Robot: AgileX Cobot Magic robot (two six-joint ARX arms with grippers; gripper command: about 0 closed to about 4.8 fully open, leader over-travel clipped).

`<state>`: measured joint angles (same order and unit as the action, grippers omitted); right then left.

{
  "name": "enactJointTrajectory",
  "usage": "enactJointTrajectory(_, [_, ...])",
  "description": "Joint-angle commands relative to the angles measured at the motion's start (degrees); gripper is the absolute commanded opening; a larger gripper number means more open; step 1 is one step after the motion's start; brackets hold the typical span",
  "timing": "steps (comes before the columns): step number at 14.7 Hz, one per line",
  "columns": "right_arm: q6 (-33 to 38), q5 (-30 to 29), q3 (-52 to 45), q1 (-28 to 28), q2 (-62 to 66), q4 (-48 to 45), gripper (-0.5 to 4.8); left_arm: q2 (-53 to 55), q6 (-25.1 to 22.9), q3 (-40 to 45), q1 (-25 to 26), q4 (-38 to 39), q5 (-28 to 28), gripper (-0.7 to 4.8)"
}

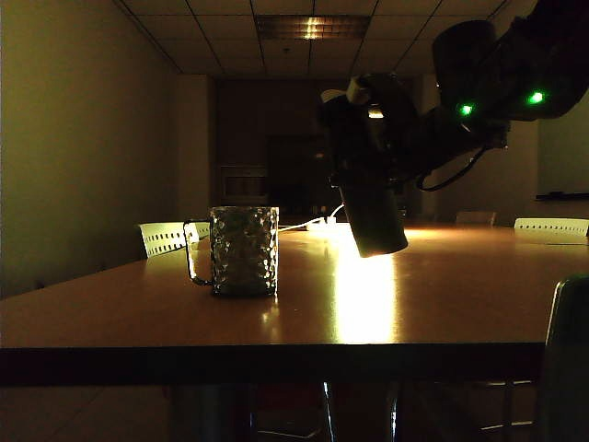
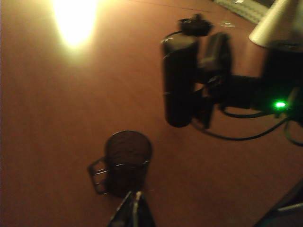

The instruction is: Pick up the black thermos cup, pour some water from it into the cup, and then put the thermos cup back on the table.

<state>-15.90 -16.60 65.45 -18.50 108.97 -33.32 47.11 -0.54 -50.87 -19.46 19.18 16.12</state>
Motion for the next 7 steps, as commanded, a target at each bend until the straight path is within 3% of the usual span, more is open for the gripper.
enactJointTrajectory(1, [-11.74, 8.44, 0.98, -3.89, -1.60, -2.40, 1.07, -0.07, -0.55, -0.35, 0.02, -0.17, 0.85, -0.06])
enactJointTrajectory(2, [-16.50, 10.82, 0.98, -5.64, -1.60, -1.68, 1.07, -0.07, -0.55, -0.35, 0.02, 0.13, 0.79, -0.06])
enactJointTrajectory(7, [-23.76, 14.32, 0.98, -7.50, -1.57, -0.72, 1.07, -0.07, -0.55, -0.35, 0.02, 0.28, 0.83, -0.06])
